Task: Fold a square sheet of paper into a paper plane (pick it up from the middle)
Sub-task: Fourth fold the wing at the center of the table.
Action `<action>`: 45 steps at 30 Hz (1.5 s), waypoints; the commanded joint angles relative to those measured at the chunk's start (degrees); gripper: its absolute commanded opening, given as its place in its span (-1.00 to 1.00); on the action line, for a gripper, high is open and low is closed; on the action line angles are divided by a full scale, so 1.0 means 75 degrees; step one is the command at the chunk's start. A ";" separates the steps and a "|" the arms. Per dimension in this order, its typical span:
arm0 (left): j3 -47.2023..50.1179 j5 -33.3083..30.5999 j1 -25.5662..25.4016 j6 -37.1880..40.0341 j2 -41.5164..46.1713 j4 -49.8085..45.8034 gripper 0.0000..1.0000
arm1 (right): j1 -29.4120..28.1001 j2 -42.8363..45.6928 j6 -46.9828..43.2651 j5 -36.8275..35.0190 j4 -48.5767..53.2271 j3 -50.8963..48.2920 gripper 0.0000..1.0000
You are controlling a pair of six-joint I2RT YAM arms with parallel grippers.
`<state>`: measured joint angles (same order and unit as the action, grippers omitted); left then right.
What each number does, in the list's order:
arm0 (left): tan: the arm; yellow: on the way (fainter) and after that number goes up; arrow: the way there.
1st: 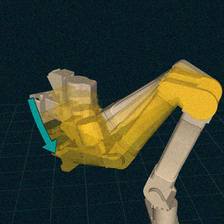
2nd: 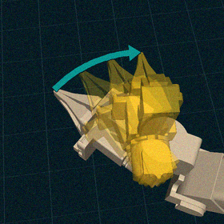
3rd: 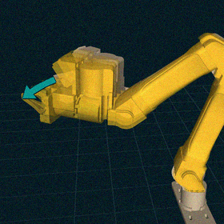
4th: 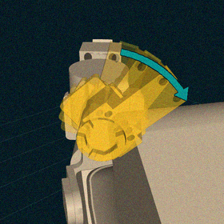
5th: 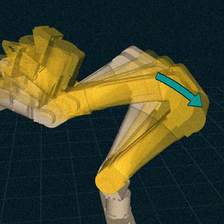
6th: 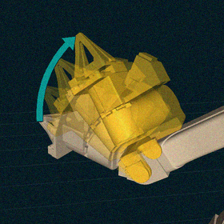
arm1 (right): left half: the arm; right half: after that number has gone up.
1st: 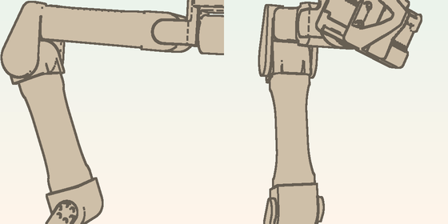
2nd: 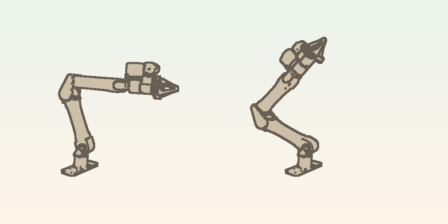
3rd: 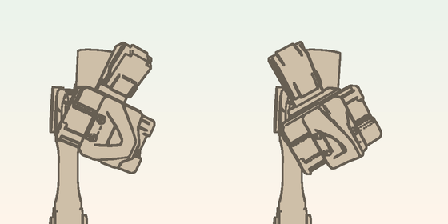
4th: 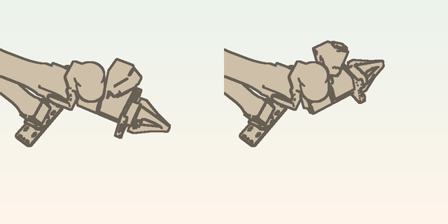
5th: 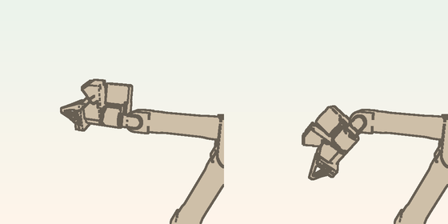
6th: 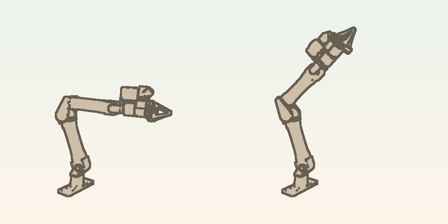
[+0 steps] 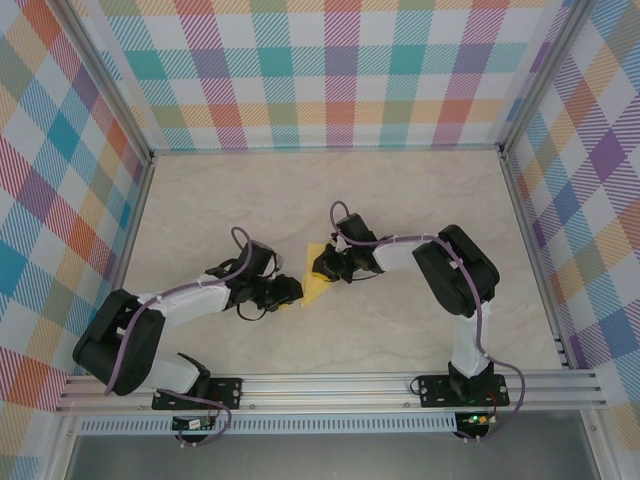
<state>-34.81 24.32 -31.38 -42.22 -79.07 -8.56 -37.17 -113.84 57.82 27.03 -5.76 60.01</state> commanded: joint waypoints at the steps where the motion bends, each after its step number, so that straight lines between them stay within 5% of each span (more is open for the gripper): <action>1: -0.0246 -0.0137 -0.0059 -0.0073 0.0120 -0.0391 -0.24 | 0.0046 -0.0372 -0.0104 -0.0335 0.0559 -0.0126 -0.79; 14: -0.0930 -0.0023 -0.0152 0.0233 -0.1091 -0.0720 -0.34 | 0.0044 -0.0360 -0.0109 -0.0325 0.0571 -0.0126 -0.78; 45: -0.0406 0.0284 -0.0343 0.0271 -0.1296 -0.0558 -0.83 | 0.0045 -0.0419 -0.0127 -0.0319 0.0641 -0.0161 -0.78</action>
<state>-39.99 24.91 -32.84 -40.64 -90.21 -11.49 -37.17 -113.86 57.80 27.07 -5.76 60.01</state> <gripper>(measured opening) 0.087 0.110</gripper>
